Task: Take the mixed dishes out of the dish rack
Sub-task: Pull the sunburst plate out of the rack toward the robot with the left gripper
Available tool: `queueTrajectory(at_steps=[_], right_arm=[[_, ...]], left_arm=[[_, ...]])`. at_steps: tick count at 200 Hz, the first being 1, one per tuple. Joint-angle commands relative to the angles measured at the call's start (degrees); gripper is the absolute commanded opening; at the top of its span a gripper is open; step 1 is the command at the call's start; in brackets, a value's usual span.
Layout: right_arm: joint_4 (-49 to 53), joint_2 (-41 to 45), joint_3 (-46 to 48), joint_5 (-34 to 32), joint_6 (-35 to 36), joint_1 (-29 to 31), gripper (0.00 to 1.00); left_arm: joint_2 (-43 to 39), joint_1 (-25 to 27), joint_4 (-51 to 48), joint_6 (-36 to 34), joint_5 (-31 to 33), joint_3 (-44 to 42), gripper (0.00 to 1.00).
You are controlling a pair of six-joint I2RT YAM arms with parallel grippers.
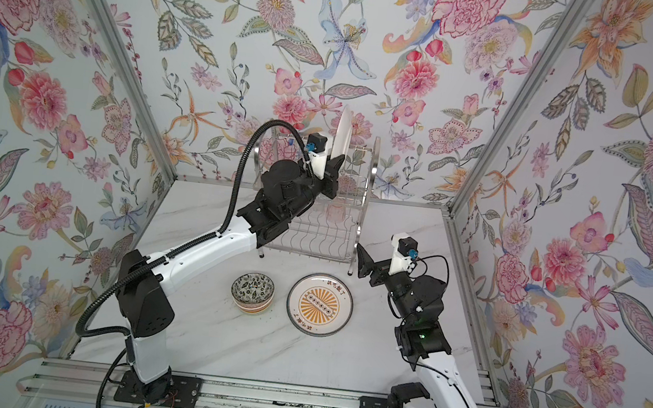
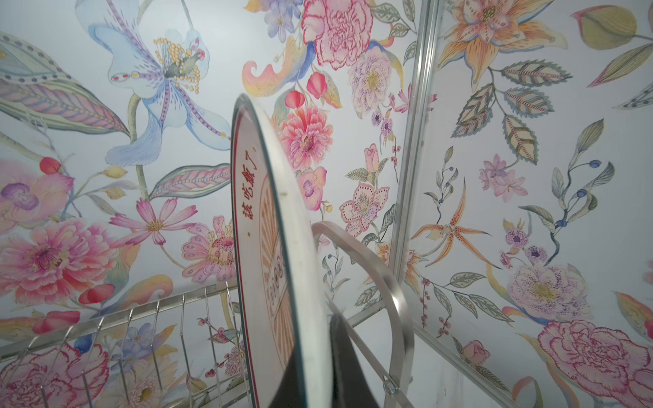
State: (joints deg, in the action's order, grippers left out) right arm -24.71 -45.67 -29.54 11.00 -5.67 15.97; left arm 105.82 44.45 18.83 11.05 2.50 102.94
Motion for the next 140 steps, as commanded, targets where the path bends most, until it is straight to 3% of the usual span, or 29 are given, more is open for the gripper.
queueTrajectory(at_steps=[1,62,103,140], right_arm=[[1.43,-0.12,-2.91,0.9,-2.25,-0.5,0.99],[12.33,-2.81,-10.07,4.67,-10.14,-2.21,0.99],[22.49,-5.14,-16.24,10.2,-19.82,-6.09,0.99],[27.37,-6.26,-18.27,18.17,-29.44,-9.38,0.99]], left_arm=[[-7.49,0.55,8.45,-4.61,-3.05,-2.27,0.0],[-23.06,0.55,11.35,-14.33,-5.96,-19.37,0.0],[-35.52,0.64,3.93,-24.58,-13.48,-30.93,0.0],[-46.32,2.01,-2.36,-31.74,-12.23,-40.59,0.0]])
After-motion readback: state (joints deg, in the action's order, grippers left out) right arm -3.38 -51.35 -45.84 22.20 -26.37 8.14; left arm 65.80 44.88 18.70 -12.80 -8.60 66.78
